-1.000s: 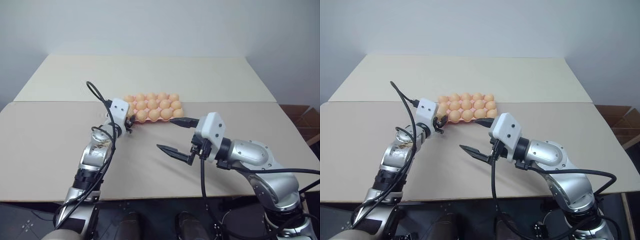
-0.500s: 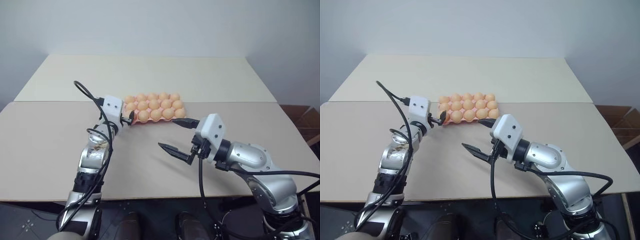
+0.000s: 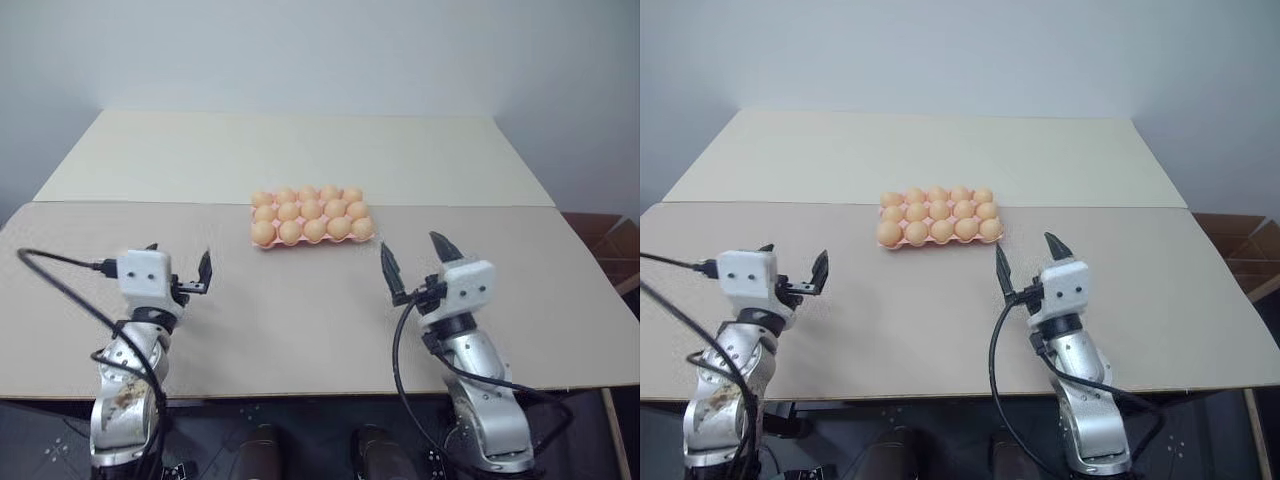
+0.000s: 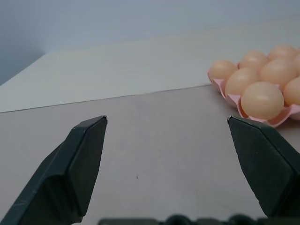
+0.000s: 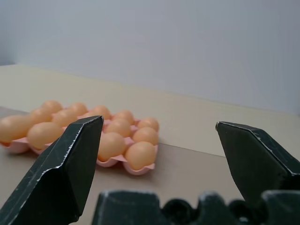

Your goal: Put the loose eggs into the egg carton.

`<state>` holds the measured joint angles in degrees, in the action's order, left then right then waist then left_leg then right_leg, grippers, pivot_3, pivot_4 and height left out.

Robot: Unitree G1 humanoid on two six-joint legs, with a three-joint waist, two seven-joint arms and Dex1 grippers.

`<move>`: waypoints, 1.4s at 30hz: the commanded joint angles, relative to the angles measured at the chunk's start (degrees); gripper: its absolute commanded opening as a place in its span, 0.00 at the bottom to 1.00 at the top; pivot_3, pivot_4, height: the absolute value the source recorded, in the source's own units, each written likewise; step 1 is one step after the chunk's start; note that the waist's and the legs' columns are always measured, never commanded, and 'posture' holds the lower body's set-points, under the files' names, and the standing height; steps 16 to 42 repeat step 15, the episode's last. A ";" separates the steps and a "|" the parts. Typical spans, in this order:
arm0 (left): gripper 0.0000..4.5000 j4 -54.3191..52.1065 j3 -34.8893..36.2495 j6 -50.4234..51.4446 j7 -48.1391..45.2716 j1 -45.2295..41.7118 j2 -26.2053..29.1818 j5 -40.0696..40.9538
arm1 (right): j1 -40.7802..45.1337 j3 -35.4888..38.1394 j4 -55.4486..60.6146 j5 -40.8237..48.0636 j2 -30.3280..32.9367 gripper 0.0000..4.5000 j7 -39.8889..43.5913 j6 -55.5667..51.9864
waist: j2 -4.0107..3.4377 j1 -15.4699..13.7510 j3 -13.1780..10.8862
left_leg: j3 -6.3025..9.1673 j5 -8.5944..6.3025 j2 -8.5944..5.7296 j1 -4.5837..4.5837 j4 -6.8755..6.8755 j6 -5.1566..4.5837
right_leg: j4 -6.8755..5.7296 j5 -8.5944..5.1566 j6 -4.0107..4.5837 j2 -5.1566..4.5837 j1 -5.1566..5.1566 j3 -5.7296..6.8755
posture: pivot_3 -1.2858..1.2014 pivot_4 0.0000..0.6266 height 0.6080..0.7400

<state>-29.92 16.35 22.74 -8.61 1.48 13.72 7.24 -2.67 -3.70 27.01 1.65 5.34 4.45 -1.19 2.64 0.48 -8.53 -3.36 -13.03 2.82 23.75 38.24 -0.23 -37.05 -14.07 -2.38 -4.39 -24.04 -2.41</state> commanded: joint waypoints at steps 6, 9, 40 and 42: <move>0.99 -4.15 -2.90 -5.89 2.10 4.47 -4.58 -0.29 | -5.41 8.02 -8.71 -0.54 -0.67 1.00 -3.69 9.48 | -0.01 0.25 0.01 | 0.00 0.00 0.01 -0.01 -0.01 0.00 | 0.00 0.00 0.02 0.02 0.01 0.00 | 0.52 0.24 1.00; 0.99 -3.99 -4.43 -7.07 3.42 5.39 -6.22 -1.44 | -5.11 8.01 -9.66 0.10 -0.51 1.00 -2.61 10.24 | -0.04 0.72 0.03 | -0.03 0.00 0.04 -0.08 -0.01 0.00 | 0.00 0.01 0.04 0.06 0.01 -0.08 | 0.52 0.24 1.00; 0.99 -1.92 -5.36 -11.21 3.77 6.05 -6.61 -2.42 | -3.62 7.99 -10.67 0.24 -0.31 1.00 -2.09 10.48 | -0.04 0.53 0.03 | -0.01 0.00 0.04 -0.07 -0.02 0.00 | 0.01 -0.01 0.05 0.10 0.01 -0.08 | 0.52 0.24 1.00; 0.99 -1.92 -5.36 -11.21 3.77 6.05 -6.61 -2.42 | -3.62 7.99 -10.67 0.24 -0.31 1.00 -2.09 10.48 | -0.04 0.53 0.03 | -0.01 0.00 0.04 -0.07 -0.02 0.00 | 0.01 -0.01 0.05 0.10 0.01 -0.08 | 0.52 0.24 1.00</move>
